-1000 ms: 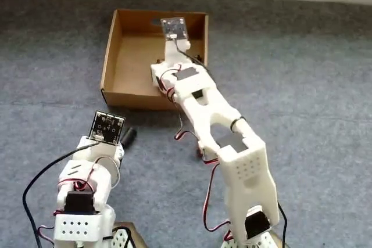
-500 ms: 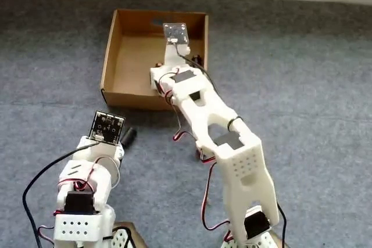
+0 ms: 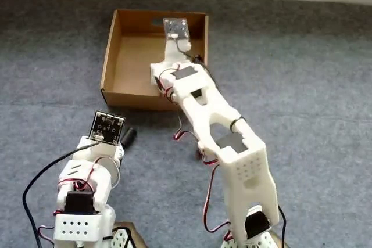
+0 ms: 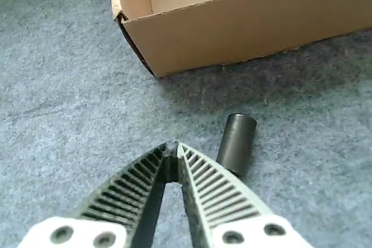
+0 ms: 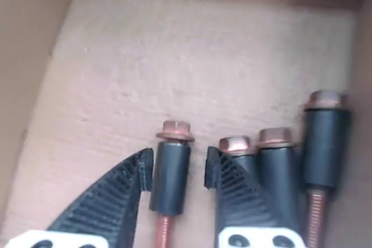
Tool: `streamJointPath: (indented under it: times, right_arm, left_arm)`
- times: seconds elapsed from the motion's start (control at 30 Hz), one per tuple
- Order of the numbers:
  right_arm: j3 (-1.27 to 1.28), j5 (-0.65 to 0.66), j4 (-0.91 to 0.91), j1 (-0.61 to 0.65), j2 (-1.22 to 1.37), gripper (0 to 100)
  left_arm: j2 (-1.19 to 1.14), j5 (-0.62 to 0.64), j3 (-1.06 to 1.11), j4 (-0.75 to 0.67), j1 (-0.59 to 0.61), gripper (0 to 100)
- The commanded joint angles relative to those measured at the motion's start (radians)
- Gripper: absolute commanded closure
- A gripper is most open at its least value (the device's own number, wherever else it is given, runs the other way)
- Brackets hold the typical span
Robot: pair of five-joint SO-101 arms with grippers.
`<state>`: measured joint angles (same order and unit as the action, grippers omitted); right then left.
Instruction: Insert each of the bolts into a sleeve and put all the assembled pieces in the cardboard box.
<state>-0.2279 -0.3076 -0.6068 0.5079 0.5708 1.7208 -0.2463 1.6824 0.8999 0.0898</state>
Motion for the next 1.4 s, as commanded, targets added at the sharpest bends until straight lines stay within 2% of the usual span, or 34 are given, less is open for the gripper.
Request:
streamJointPath:
  times: [0.0, 0.13, 0.27, 0.37, 0.5, 0.77, 0.87, 1.03, 1.23, 1.37]
  right_arm:
    - [-0.028, 0.005, -0.117, -0.044, -0.251, 86.1]
    - [-0.027, 0.005, -0.312, -0.096, -0.447, 86.8]
    - [-0.025, 0.006, -0.458, -0.171, -0.587, 95.3]
    - [-0.024, 0.049, -0.562, -0.205, -0.636, 94.5]
    - [-0.024, 0.103, -0.691, -0.208, -0.677, 94.3]
    - [-0.022, 0.097, -0.846, -0.202, -0.774, 94.3]
    - [0.002, 0.097, -0.906, -0.186, -0.797, 94.3]
    - [0.248, 0.097, -0.834, -0.082, -0.886, 94.3]
    - [0.576, 0.094, -0.568, 0.088, -1.012, 93.7]
    - [0.651, -0.075, -0.453, 0.206, -0.974, 84.4]
  left_arm:
    - [0.01, -0.008, 0.019, 0.005, -0.019, 97]
    - [0.01, -0.008, 0.019, 0.005, -0.019, 97]
    - [0.01, -0.008, 0.019, 0.005, -0.019, 97]
    - [0.01, -0.008, 0.019, 0.005, -0.019, 97]
    - [0.01, -0.008, 0.019, 0.005, -0.019, 97]
    - [0.021, -0.008, 0.018, 0.005, -0.01, 97]
    - [0.021, -0.008, 0.007, 0.005, 0.044, 97]
    - [0.021, -0.003, -0.077, 0.006, 0.236, 97]
    - [0.021, -0.008, -0.136, 0.057, 0.492, 97]
    - [0.021, -0.008, -0.073, 0.048, 0.564, 97]
